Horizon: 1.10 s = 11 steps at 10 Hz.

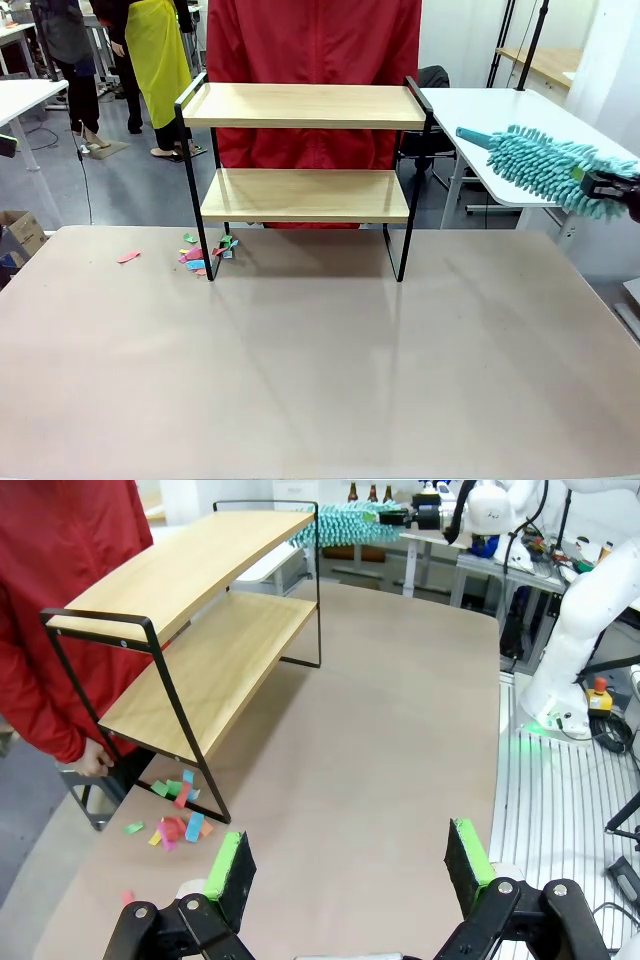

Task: Clean the shelf.
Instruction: Hand the Duster back to the human.

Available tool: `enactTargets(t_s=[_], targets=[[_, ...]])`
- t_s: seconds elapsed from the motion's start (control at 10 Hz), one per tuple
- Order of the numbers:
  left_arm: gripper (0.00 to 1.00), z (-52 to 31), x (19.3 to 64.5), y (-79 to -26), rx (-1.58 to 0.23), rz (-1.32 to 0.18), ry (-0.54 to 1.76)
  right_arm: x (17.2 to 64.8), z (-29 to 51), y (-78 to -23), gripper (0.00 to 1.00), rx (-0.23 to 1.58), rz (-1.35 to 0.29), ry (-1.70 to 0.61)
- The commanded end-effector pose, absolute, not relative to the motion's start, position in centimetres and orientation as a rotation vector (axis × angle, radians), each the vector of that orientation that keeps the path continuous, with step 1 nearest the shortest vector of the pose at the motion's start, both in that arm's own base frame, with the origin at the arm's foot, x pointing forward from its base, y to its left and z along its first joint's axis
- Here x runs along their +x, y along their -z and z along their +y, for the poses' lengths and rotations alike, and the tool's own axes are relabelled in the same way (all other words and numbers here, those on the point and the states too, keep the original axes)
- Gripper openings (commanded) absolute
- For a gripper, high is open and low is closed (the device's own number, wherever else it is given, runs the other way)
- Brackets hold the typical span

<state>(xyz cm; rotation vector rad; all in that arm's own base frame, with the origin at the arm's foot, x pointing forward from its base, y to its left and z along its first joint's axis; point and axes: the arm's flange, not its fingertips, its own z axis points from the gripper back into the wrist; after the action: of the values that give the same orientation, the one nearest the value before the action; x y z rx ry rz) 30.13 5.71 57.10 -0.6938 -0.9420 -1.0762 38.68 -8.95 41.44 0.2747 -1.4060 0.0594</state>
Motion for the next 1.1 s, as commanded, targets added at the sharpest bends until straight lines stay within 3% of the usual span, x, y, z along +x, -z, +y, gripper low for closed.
enactTargets(t_s=[0.0, 1.0], targets=[[1.00, 5.58, 30.22, -57.17, -0.703, -0.973, 1.089, 38.68, -8.86, -41.72, 0.16, 0.270, -1.409, -0.059], [1.00, 5.58, 30.22, -57.17, -0.703, -0.973, 1.089, 38.68, -8.86, -41.72, 0.16, 0.270, -1.409, -0.059]])
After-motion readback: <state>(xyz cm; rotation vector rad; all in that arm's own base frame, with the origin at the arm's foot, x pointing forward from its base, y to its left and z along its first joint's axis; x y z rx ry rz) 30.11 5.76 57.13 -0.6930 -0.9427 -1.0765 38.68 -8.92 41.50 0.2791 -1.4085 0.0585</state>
